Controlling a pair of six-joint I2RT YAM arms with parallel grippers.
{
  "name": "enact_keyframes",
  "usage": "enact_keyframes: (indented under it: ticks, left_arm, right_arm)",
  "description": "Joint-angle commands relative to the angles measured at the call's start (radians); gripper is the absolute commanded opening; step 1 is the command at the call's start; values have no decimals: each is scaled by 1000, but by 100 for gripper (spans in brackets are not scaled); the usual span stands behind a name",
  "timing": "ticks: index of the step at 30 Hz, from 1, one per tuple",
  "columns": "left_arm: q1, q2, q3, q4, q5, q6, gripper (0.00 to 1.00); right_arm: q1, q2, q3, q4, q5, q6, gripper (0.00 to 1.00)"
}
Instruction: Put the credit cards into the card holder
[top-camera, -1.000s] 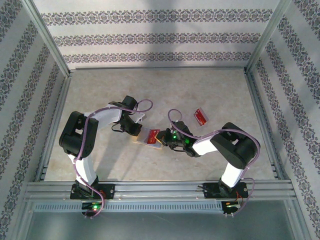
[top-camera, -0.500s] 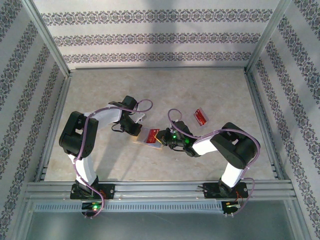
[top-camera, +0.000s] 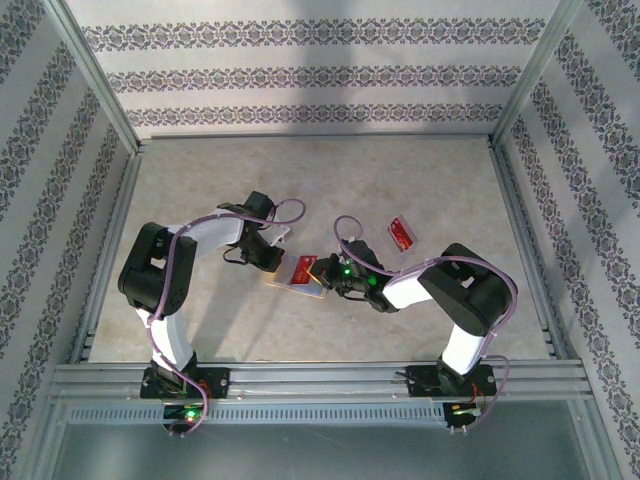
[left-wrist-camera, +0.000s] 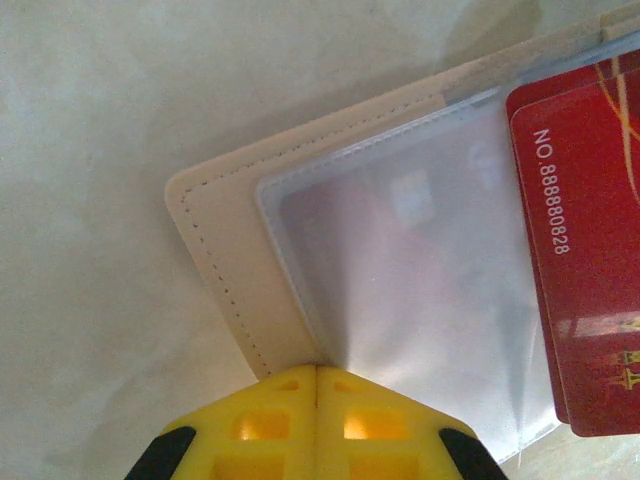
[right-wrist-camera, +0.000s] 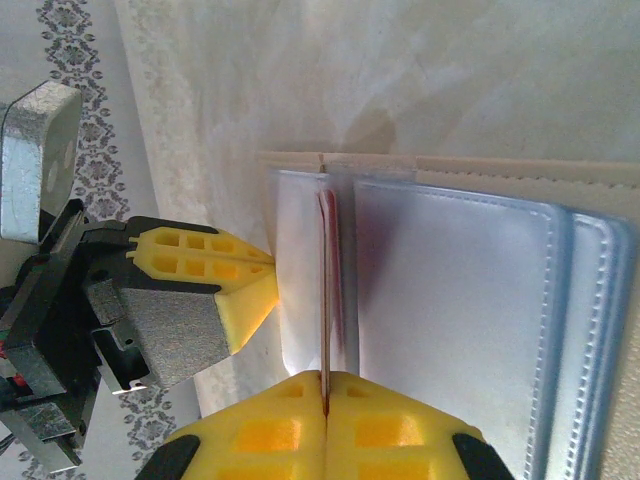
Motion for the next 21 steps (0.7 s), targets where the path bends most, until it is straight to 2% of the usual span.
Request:
enact_keyframes:
  ticks: [1, 21]
  left_arm:
    - [-26, 32, -14, -15, -13, 0, 0]
    - [-26, 29, -15, -15, -14, 2, 0]
  right_arm:
    - [12, -9, 17, -2, 5, -25, 0]
    - [21, -8, -32, 20, 21, -7, 0]
